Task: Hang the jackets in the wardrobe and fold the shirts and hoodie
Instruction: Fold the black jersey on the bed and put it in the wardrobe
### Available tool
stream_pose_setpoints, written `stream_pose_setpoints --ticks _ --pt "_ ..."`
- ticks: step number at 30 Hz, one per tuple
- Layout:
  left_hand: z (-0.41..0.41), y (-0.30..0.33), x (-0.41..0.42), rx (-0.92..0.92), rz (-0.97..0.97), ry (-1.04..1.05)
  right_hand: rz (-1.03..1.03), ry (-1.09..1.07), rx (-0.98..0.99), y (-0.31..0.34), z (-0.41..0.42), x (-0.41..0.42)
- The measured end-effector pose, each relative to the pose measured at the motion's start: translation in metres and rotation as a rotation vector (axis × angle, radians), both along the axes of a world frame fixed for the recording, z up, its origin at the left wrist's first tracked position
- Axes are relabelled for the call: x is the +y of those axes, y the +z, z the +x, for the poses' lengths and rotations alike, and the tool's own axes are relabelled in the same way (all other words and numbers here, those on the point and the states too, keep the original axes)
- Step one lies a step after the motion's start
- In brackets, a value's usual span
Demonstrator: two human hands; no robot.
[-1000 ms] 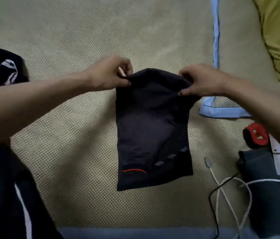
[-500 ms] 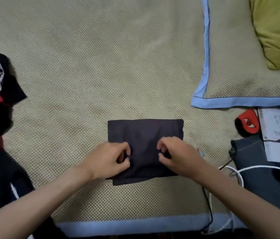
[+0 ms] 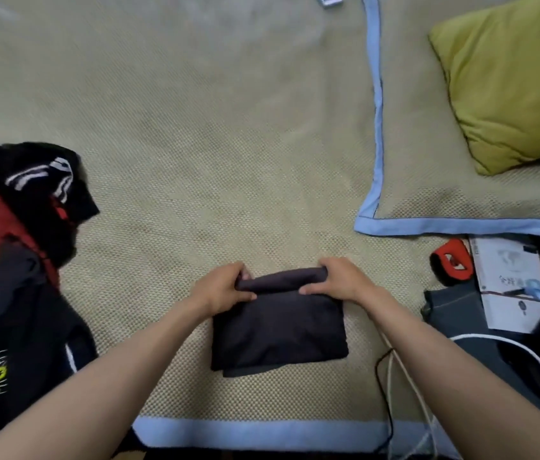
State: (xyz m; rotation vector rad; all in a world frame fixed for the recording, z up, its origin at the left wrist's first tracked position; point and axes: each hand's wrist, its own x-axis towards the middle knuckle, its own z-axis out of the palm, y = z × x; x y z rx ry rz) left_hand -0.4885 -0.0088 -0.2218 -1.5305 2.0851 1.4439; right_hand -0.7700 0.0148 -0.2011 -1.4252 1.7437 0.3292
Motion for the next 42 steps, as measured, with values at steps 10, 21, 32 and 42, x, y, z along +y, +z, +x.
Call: stream_pose_setpoints --ticks 10,21,32,42 --pt "0.130 0.250 -0.035 0.257 -0.061 0.370 -0.029 0.064 -0.400 0.224 0.097 -0.068" --pt "0.372 0.461 0.127 0.319 -0.472 1.032 -0.228 0.197 -1.004 0.414 0.381 -0.066" --pt "0.530 0.508 0.351 0.228 -0.736 1.566 -0.205 0.592 -1.212 0.461 0.664 0.071" --pt "0.601 0.544 0.563 -0.009 -0.926 2.110 0.045 1.098 -1.336 0.494 0.920 0.246"
